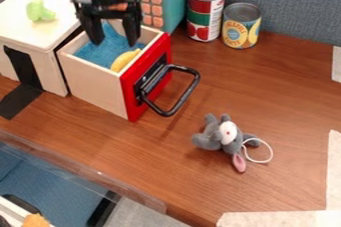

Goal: Take the banana out of the drawer and put above the gray object

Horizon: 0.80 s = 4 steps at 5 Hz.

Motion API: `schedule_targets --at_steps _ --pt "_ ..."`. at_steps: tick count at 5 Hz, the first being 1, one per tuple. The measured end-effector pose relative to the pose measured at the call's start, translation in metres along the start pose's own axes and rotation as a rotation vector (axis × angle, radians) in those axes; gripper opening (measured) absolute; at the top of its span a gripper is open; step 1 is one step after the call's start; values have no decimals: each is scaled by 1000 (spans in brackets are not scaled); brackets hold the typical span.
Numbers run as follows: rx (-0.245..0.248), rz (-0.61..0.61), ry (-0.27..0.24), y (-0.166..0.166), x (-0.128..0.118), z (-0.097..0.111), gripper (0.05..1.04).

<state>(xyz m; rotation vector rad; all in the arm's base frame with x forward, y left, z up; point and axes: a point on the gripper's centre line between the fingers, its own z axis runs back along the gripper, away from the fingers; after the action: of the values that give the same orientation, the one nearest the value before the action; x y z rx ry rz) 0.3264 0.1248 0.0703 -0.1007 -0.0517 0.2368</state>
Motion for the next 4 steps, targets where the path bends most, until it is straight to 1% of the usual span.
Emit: schedule_targets --at_steps 1,2,3,4 --pt "-1 7 32 4 1 -16 1001" --pt "0 -1 22 3 3 -18 1000" --pt "0 -2 32 -2 -1 -24 984" --pt "-9 10 59 -2 -6 -37 888"
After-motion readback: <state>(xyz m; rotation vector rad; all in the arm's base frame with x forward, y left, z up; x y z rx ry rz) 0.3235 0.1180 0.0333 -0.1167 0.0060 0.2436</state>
